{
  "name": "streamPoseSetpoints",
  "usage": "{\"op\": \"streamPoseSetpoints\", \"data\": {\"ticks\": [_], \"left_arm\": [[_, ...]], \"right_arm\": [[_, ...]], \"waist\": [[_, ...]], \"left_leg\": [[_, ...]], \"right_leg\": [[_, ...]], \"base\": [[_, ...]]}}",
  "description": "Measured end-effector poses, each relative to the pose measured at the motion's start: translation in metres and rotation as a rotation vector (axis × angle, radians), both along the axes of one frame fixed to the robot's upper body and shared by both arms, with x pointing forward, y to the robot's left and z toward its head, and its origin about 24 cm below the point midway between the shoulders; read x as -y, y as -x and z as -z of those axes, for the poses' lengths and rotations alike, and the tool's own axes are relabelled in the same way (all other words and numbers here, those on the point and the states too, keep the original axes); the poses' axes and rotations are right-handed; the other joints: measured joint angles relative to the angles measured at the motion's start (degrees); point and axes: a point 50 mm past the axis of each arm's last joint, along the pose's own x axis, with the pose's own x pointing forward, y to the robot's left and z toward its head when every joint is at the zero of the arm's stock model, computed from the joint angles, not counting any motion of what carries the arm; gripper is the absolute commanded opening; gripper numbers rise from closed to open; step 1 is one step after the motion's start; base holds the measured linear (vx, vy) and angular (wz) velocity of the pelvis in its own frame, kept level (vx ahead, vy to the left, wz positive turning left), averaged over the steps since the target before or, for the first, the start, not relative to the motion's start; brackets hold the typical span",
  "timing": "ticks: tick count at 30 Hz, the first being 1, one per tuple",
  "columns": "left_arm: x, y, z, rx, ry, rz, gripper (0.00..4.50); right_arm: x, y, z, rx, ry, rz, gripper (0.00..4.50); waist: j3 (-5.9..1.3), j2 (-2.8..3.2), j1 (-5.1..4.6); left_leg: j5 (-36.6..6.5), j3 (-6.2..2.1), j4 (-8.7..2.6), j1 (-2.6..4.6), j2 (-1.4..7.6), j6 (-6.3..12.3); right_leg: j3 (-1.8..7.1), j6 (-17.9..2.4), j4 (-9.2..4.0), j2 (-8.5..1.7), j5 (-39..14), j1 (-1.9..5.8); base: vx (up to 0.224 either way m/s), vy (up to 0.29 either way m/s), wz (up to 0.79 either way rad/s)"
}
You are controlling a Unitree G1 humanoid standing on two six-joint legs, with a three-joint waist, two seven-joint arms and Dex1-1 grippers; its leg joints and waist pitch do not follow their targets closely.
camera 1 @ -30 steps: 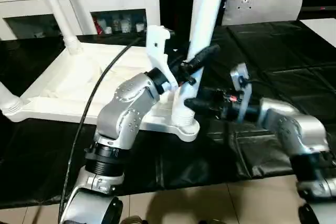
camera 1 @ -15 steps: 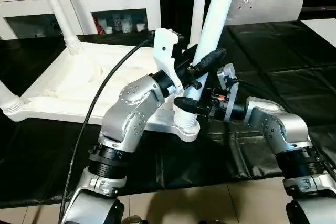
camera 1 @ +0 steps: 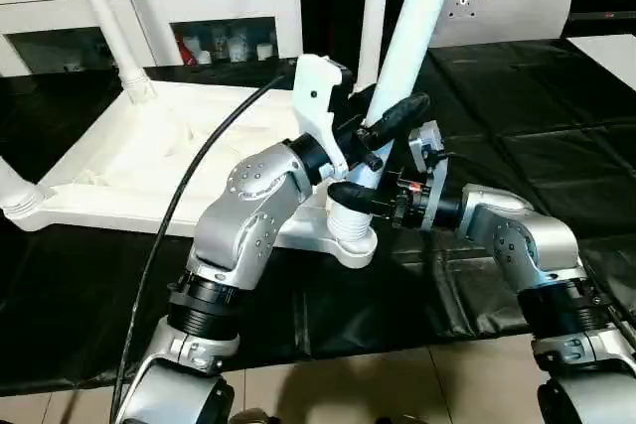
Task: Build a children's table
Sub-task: Pick table leg
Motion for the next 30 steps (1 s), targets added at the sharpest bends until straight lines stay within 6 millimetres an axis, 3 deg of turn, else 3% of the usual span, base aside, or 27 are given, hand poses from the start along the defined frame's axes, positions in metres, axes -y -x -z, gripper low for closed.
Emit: {"op": "streamPoseSetpoints", "data": {"ticks": [5, 15, 16, 26, 30], "left_arm": [[0.0, 0.0, 0.0, -0.001, -0.002, -0.003, 1.82], [-0.001, 0.0, 0.0, -0.001, -0.003, -0.005, 1.82], [-0.001, -0.001, 0.001, -0.008, -0.002, -0.003, 2.38], [-0.001, 0.006, 0.002, -0.065, 0.068, 0.085, 3.13], [0.0, 0.013, -0.007, -0.053, 0.118, 0.146, 3.33]], "right_arm": [[-0.002, 0.0, 0.0, 0.0, -0.006, -0.007, 2.03], [-0.002, 0.0, 0.0, 0.011, 0.002, -0.004, 1.96], [-0.002, 0.0, 0.0, 0.012, 0.008, -0.003, 1.96], [0.001, -0.006, 0.007, -0.003, 0.041, 0.076, 1.9], [0.003, -0.008, 0.006, 0.011, 0.036, 0.113, 1.9]], "waist": [[0.0, 0.0, 0.01], [0.0, 0.0, -0.01], [0.0, 0.01, -0.01], [0.0, 0.01, 0.01], [0.0, 0.01, 0.01]], "left_leg": [[0.0, 0.0, 0.0, 0.0, 0.0, 0.0], [0.0, 0.0, 0.0, 0.01, 0.0, 0.0], [0.0, 0.0, 0.0, 0.01, 0.0, 0.0], [0.0, 0.0, 0.01, 0.02, 0.0, 0.0], [0.0, 0.0, 0.01, 0.03, 0.0, 0.0]], "right_leg": [[0.0, 0.0, 0.0, 0.0, 0.0, 0.0], [0.0, -0.04, 0.01, 0.0, 0.02, 0.0], [0.0, -0.04, 0.01, 0.0, 0.03, 0.0], [0.0, -0.08, 0.03, 0.0, 0.05, 0.0], [0.01, -0.1, 0.03, 0.0, 0.06, 0.0]], "base": [[0.0, 0.0, 0.0], [0.0, 0.0, 0.0], [0.0, 0.0, 0.0], [0.0, 0.0, 0.0], [0.0, 0.0, 0.0]]}}
